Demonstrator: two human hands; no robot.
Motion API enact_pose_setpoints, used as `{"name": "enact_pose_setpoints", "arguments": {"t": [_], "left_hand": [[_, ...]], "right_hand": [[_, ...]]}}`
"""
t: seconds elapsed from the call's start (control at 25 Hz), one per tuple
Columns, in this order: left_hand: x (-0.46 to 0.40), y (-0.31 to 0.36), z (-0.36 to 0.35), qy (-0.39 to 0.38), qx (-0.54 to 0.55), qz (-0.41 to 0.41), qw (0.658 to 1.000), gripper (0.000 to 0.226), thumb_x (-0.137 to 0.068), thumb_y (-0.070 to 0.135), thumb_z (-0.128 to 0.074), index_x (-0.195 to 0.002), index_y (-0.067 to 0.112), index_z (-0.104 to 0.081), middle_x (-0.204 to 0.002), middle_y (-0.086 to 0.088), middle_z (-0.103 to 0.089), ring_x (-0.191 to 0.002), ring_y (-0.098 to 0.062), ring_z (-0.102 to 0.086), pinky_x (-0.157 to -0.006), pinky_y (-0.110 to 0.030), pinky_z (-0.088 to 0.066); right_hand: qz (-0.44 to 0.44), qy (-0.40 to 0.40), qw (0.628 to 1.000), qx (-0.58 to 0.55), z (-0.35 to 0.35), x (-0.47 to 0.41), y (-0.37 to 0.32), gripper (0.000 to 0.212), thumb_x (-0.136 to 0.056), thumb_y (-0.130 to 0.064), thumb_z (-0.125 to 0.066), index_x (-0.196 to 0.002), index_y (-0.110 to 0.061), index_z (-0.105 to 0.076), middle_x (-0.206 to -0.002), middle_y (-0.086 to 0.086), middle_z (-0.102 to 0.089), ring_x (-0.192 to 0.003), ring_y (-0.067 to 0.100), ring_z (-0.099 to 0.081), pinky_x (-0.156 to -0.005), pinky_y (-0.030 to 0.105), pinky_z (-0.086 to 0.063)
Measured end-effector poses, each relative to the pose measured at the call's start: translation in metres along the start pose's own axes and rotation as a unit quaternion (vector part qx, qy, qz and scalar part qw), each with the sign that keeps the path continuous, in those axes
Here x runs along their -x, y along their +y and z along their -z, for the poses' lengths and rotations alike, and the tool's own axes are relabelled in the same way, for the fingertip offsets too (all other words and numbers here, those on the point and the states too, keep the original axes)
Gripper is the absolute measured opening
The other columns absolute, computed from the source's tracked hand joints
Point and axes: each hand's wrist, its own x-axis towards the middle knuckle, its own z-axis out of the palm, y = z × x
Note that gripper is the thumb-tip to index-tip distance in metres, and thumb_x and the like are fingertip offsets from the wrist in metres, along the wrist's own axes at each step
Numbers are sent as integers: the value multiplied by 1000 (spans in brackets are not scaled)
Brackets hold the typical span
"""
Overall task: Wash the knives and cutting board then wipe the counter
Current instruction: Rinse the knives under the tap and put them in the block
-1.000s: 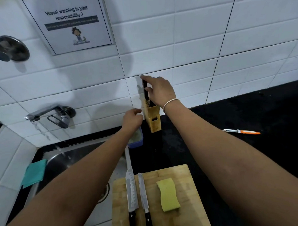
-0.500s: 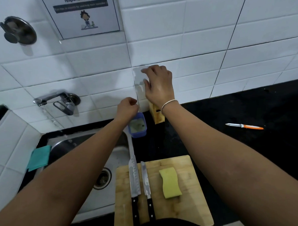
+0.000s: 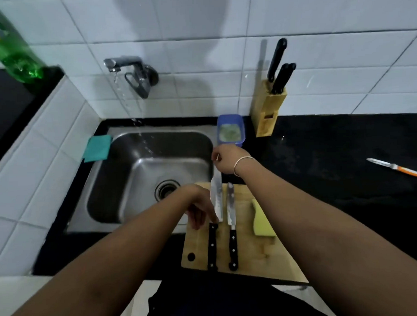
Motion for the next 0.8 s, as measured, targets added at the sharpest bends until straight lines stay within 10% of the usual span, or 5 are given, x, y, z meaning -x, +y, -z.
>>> {"name": "enact_pose_setpoints", "arguments": {"t": [0.28,0.44,0.8], "left_hand": [[-9,-22,-60,61,145,-29,987,38,-86,26,-79,-92,-5,-58,-90,-21,-74,-72,-28,-74,-75,-40,-63],[-8,-32,-57,114,162,-44,979,38,-78,20,-82,-91,-1,-54,-55,-15,-68,-51,-24,-70,-44,-28,-55],[30,-73,17,186,127,-124,966,21,-71,27,-76,-71,8,-70,-56,-4,-69,-43,-13,-61,-42,-18,-42]], "right_hand": [[26,29,999,-27,-28,-17,-50,26,-82,-14,-53,-101,-25,-68,-106,7,-69,-96,30,-64,-77,34,-54],[33,53,997,-44,-26,-19,-66,26,-82,-15,-52,-99,-26,-69,-104,4,-71,-94,28,-65,-78,33,-54],[42,71,994,-75,-2,-25,-86,25,-84,-9,-56,-93,-23,-75,-96,0,-72,-92,22,-66,-81,27,-52]]}}
